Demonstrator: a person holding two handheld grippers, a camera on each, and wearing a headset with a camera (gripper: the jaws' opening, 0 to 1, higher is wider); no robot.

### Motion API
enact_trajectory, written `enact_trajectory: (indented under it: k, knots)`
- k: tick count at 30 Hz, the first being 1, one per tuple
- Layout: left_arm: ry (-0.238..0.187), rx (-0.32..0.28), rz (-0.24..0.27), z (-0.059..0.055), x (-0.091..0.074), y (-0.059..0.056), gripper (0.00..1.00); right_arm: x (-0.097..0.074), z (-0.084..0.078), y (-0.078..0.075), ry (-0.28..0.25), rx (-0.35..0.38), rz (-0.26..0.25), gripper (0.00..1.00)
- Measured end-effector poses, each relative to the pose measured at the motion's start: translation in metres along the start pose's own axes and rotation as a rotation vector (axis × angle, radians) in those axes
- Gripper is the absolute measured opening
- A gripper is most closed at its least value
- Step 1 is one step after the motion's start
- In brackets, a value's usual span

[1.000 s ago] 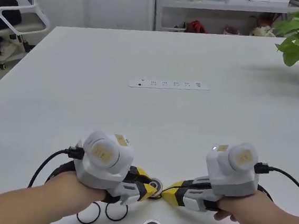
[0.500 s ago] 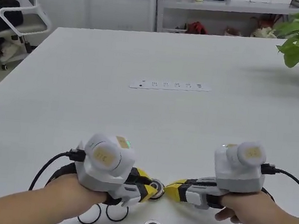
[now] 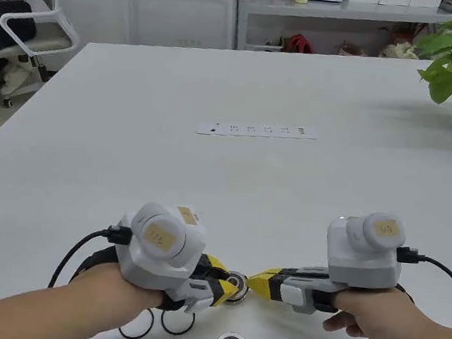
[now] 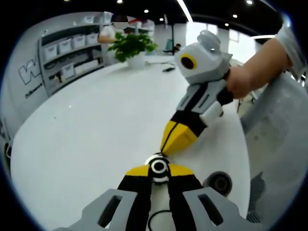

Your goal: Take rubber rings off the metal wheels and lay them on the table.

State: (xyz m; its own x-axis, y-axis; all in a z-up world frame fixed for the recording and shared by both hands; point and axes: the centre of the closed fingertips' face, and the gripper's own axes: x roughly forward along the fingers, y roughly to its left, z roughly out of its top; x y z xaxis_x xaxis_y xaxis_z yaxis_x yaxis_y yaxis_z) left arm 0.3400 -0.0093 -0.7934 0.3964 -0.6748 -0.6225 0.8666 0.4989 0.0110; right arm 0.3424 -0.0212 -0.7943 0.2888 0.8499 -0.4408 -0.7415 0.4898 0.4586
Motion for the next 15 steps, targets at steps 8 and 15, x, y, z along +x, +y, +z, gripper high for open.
enact_trajectory:
  k: [8,15]
  knots:
    - [0.007,0.004,0.000,0.0000,0.0004,0.0002,0.12,0.0006,0.0015,0.0019,0.000,0.013,0.013,0.00]
    - [0.005,0.002,0.000,0.0004,0.0003,0.0001,0.12,0.0016,0.0023,0.0041,0.002,0.010,0.022,0.00]
